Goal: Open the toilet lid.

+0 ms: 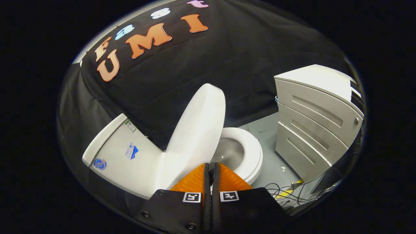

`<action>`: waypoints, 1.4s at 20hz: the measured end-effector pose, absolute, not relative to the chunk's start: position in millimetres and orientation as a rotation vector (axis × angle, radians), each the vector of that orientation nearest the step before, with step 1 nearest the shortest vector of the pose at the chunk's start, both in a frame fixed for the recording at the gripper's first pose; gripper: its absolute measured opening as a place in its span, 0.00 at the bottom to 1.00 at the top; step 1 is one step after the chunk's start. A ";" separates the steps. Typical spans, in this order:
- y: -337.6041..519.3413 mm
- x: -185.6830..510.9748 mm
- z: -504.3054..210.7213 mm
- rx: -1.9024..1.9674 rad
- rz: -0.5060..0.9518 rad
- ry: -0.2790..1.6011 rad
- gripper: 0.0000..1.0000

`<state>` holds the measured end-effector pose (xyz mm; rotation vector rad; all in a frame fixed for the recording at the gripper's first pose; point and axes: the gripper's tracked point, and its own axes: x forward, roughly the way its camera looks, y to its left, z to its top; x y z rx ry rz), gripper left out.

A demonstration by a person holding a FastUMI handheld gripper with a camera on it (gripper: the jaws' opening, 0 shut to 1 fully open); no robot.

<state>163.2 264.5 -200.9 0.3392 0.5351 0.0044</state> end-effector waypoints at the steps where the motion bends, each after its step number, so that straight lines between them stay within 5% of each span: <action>1: 266.6 162.2 -200.0 0.313 0.000 0.534 0.08; 28: 404.8 151.3 -94.4 -0.064 0.056 0.370 0.08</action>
